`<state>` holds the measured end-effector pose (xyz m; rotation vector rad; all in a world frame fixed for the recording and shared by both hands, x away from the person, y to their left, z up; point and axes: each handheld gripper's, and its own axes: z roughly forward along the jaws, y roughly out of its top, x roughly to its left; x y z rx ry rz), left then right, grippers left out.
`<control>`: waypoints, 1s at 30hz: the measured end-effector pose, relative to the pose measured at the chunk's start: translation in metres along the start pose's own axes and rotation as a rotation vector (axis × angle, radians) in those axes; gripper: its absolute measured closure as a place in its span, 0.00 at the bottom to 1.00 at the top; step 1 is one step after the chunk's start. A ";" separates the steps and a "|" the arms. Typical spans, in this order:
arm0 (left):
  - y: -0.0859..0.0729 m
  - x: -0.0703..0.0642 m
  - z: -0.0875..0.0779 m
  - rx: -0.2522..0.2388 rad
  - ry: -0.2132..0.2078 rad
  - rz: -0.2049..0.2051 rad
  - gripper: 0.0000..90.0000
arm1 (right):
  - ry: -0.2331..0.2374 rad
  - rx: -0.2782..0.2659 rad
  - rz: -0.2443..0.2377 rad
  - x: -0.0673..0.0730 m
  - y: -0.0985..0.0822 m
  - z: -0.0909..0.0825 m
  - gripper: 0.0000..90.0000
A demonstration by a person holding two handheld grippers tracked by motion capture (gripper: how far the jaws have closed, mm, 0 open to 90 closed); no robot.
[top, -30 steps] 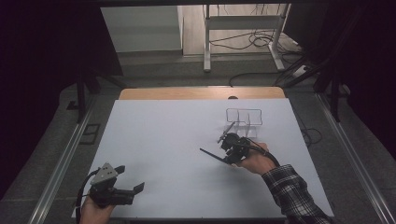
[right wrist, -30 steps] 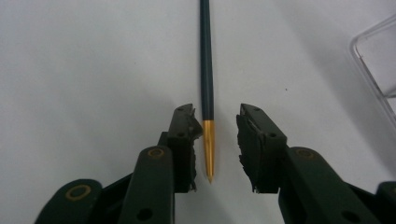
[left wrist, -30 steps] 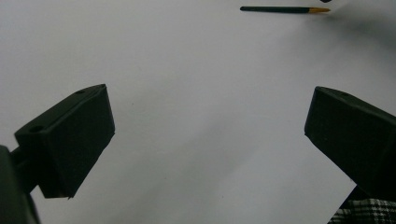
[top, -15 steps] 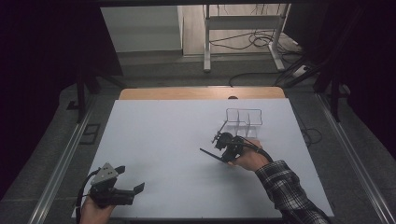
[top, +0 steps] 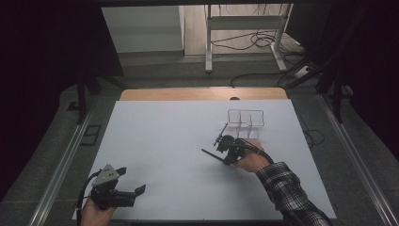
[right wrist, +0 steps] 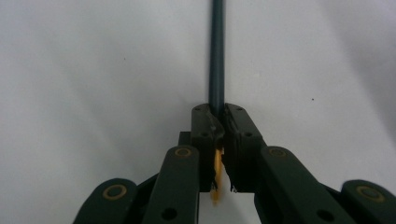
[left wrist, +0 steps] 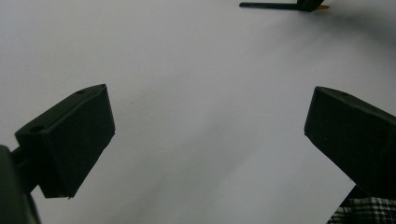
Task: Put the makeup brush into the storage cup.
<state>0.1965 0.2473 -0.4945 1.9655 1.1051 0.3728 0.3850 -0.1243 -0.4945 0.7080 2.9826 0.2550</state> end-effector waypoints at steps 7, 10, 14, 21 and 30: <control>0.001 -0.001 0.001 0.004 -0.014 -0.009 0.03 | 0.005 0.010 -0.009 0.000 0.001 -0.001 0.93; 0.002 -0.004 0.002 0.012 -0.016 0.002 0.03 | 0.006 -0.007 0.001 -0.001 -0.001 -0.006 0.93; 0.003 -0.007 0.003 0.021 -0.013 0.021 0.03 | 0.016 -0.021 0.009 -0.001 -0.002 -0.012 0.93; 0.005 -0.012 0.001 0.009 -0.022 0.049 0.03 | 0.037 -0.041 0.015 0.000 -0.008 -0.020 0.93; 0.013 -0.022 0.002 0.012 0.012 0.135 0.08 | 0.066 -0.088 -0.003 0.007 -0.014 -0.036 0.93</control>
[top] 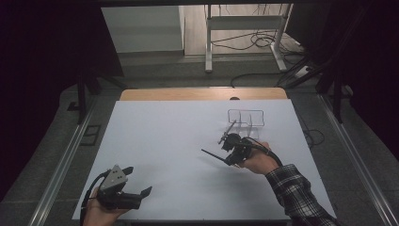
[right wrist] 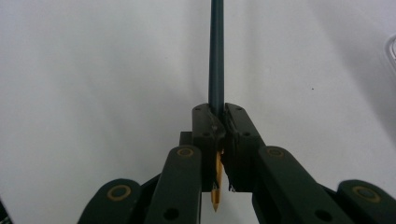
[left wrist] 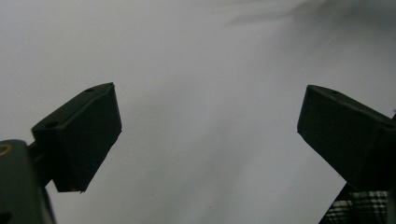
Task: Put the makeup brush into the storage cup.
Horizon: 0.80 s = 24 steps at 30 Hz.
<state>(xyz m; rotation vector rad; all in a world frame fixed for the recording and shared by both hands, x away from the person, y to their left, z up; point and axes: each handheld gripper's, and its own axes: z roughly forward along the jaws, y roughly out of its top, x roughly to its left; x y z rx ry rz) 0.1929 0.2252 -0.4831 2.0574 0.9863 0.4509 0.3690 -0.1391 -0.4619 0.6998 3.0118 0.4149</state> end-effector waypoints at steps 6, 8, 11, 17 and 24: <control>0.010 -0.010 0.004 -0.002 0.009 0.097 0.13 | 0.027 -0.019 -0.013 0.006 -0.001 -0.008 0.93; 0.016 -0.016 0.007 0.012 0.009 0.161 0.14 | 0.035 -0.027 -0.028 0.010 0.000 -0.013 0.93; 0.021 -0.021 0.012 0.014 0.006 0.217 0.15 | 0.041 -0.034 -0.039 0.016 0.000 -0.017 0.93; 0.029 -0.026 0.017 0.001 -0.008 0.264 0.18 | 0.057 -0.037 -0.057 0.023 0.001 -0.021 0.93; 0.038 -0.034 0.027 -0.001 -0.035 0.345 0.24 | 0.081 -0.041 -0.081 0.033 0.003 -0.022 0.93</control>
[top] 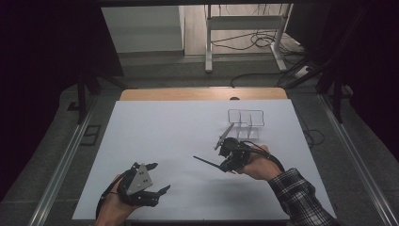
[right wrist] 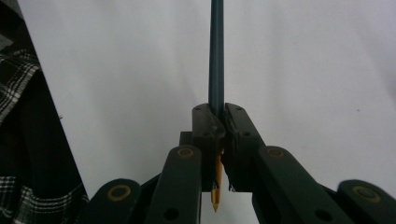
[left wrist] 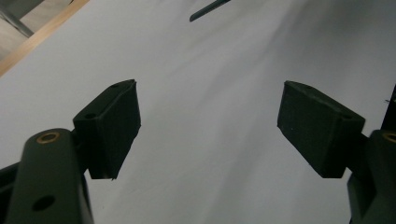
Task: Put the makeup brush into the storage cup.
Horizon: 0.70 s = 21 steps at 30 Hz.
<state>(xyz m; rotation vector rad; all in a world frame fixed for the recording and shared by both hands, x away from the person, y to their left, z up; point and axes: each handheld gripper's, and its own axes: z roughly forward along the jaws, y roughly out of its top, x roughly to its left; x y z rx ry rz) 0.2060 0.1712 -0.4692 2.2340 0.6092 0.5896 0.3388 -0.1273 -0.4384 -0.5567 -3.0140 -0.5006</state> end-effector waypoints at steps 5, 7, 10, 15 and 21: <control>0.012 -0.004 0.011 0.001 -0.008 0.072 0.28 | 0.015 -0.002 -0.014 0.006 0.001 0.000 0.93; 0.014 -0.005 0.013 0.002 -0.008 0.084 0.29 | 0.019 -0.003 -0.014 0.007 0.001 0.000 0.93; 0.024 -0.007 0.022 0.003 -0.015 0.148 0.33 | 0.036 -0.008 -0.023 0.011 0.002 -0.002 0.93; 0.037 -0.010 0.036 0.013 -0.020 0.236 0.38 | 0.050 -0.009 -0.037 0.016 0.003 -0.004 0.93; 0.047 -0.011 0.050 0.021 -0.016 0.308 0.44 | 0.057 -0.010 -0.045 0.019 0.003 -0.006 0.93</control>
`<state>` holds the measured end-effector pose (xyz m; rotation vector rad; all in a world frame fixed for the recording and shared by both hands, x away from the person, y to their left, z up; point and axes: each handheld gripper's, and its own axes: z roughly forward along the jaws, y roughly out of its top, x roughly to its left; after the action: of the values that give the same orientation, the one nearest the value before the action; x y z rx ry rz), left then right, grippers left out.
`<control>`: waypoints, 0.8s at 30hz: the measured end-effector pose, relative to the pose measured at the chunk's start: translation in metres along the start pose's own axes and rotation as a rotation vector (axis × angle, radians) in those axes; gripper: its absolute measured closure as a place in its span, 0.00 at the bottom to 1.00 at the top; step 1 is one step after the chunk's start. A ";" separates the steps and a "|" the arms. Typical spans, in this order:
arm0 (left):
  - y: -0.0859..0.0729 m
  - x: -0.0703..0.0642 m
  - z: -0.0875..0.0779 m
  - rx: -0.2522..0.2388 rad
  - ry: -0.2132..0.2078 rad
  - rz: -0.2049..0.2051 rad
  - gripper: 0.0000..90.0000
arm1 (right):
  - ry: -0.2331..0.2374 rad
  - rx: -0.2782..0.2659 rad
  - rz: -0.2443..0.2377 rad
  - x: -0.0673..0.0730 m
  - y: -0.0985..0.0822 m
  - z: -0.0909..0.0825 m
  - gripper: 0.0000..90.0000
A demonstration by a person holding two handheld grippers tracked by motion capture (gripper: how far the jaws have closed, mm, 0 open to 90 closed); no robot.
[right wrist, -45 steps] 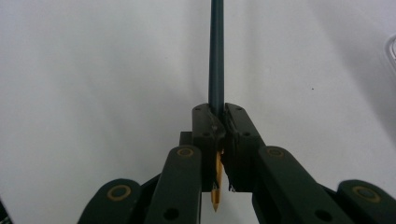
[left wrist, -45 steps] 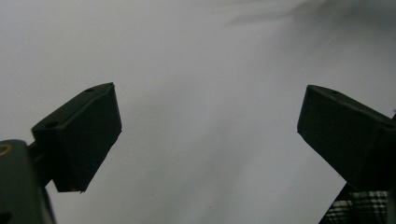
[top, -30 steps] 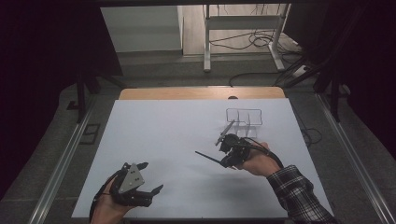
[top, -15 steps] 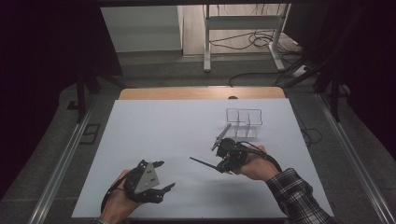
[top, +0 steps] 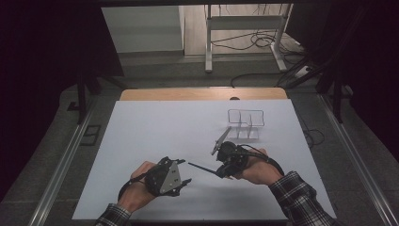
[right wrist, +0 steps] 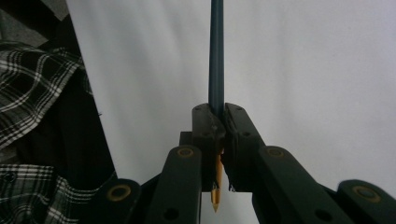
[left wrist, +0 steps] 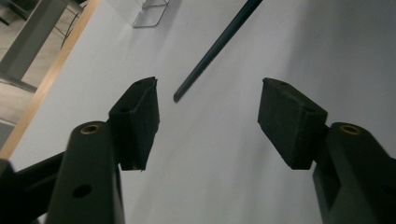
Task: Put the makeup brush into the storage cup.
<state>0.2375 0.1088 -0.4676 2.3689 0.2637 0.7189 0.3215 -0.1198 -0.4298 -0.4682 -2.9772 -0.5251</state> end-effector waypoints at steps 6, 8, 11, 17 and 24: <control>0.008 0.002 0.014 0.011 -0.013 0.050 0.50 | 0.018 0.004 -0.011 0.005 0.001 -0.001 0.93; 0.010 0.003 0.018 0.006 -0.030 0.060 0.54 | 0.029 0.009 -0.020 0.007 0.002 -0.001 0.93; 0.012 0.003 0.021 0.009 -0.037 0.073 0.58 | 0.020 0.011 -0.029 0.010 0.002 -0.001 0.93; 0.014 0.001 0.027 0.020 -0.059 0.100 0.64 | 0.033 0.012 -0.039 0.013 0.003 -0.002 0.93; 0.016 -0.001 0.033 0.039 -0.076 0.128 0.70 | 0.041 0.013 -0.050 0.016 0.004 -0.003 0.93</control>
<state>0.2548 0.0787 -0.4787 2.4620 0.0950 0.6860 0.3082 -0.1124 -0.4236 -0.3777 -2.9579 -0.5129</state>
